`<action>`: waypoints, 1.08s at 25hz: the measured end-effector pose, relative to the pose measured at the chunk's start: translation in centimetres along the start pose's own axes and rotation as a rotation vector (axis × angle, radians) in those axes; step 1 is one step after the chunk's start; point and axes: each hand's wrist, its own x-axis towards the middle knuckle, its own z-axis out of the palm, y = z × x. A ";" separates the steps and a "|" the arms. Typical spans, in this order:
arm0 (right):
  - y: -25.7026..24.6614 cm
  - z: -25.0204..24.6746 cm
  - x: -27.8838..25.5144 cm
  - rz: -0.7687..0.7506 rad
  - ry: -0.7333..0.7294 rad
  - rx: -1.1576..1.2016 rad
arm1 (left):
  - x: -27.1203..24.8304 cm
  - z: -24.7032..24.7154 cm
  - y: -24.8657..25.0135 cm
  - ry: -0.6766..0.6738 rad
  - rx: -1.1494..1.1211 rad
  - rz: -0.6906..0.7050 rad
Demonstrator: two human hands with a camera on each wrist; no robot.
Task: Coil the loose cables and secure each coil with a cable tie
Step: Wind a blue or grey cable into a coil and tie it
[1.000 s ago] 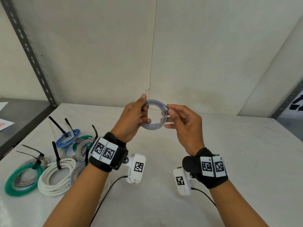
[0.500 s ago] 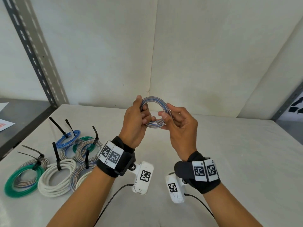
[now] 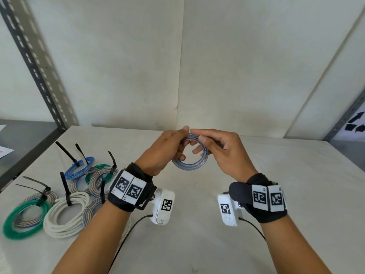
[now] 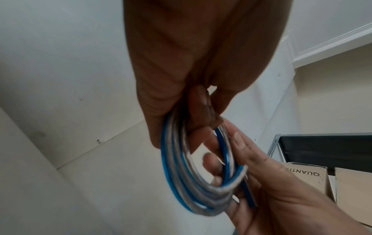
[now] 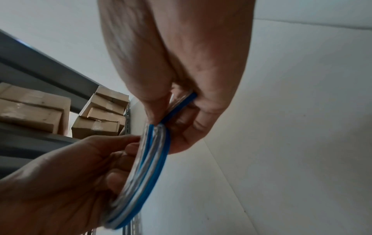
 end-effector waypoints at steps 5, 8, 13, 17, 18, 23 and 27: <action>0.2 1.0 -0.3 0.045 0.227 0.152 | 0.0 -0.7 0.8 0.120 -0.232 0.024; 0.0 1.5 -0.4 0.061 0.204 0.228 | 0.0 -0.9 1.0 0.119 -0.310 0.011; 0.1 1.5 0.0 0.058 0.258 0.205 | 0.0 -0.4 1.0 0.104 -0.288 0.034; 0.6 1.8 -0.4 0.051 0.301 0.167 | -0.1 0.1 0.8 0.088 -0.263 0.019; 0.6 1.9 -0.5 0.051 0.309 0.158 | -0.1 0.1 0.7 0.093 -0.282 0.016; 0.6 2.4 -0.5 0.058 0.267 0.194 | 0.2 0.1 0.7 0.144 -0.471 0.015; 0.9 4.1 -0.9 0.034 0.391 0.157 | 0.2 0.6 0.6 0.186 -0.577 0.012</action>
